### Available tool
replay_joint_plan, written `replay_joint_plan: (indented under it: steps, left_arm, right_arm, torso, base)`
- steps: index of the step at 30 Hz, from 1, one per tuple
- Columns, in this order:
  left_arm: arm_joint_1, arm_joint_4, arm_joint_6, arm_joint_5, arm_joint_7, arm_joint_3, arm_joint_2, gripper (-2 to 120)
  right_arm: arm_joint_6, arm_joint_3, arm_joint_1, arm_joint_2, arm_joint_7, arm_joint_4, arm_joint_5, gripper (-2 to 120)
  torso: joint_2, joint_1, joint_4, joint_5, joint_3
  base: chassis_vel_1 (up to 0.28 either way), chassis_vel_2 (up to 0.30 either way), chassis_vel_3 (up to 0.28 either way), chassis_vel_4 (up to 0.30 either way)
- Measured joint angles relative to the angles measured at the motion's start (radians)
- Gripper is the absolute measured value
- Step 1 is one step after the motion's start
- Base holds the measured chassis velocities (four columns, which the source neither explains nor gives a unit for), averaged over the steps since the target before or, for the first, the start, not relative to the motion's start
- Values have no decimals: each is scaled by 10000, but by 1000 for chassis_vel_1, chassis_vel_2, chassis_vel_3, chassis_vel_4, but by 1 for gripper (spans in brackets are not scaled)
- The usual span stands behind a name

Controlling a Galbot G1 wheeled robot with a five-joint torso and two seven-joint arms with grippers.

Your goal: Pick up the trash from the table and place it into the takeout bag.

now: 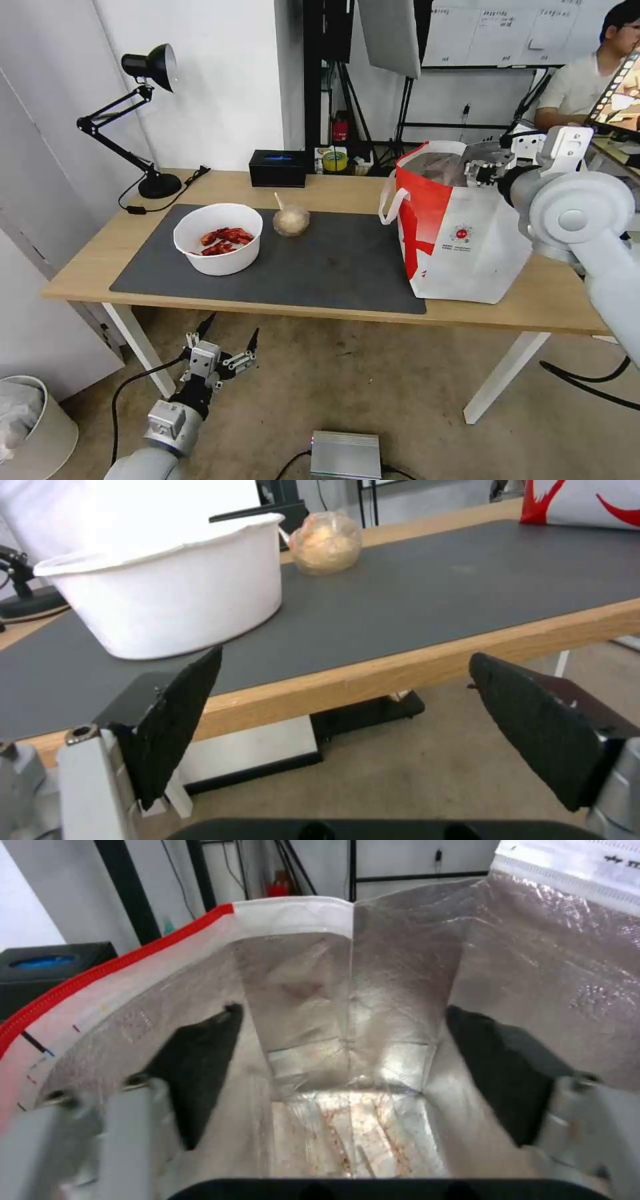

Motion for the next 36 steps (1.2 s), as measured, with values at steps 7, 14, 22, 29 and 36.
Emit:
replay_joint_plan:
  steps: [7, 14, 22, 29, 36]
  left_arm:
    - [-3, 3, 0, -10, 0, -5, 16, 100]
    - [-18, 46, -1, -12, 1, 13, -20, 100]
    - [-28, 56, -11, -28, 6, -22, -8, 100]
    - [-33, 84, -39, -47, 11, -53, -9, 100]
    - [-72, 90, -48, -47, 11, -26, -60, 100]
  right_arm:
    - [39, -8, -78, 76, -298, -37, -253, 99]
    - [1292, -20, -243, 127, -2281, 158, -1095, 100]
    - [3664, 12, -1264, -266, -5635, 811, -2556, 100]
    - [4290, 471, -3794, -569, -7746, 1955, -3630, 100]
    - [4703, 532, -5599, -247, -7950, 2348, -4722, 100]
  torso:
    - [-1, 0, 0, 0, 0]
    - [-1, 0, 0, -1, 0]
    - [0, 0, 0, -1, 0]
    - [0, -1, -3, 3, -1]
    - [0, 0, 0, -1, 0]
  base:
    - [0, 0, 0, 0]
    - [0, 0, 0, 0]
    - [0, 0, 0, 0]
    - [0, 0, 0, 0]
    - [0, 0, 0, 0]
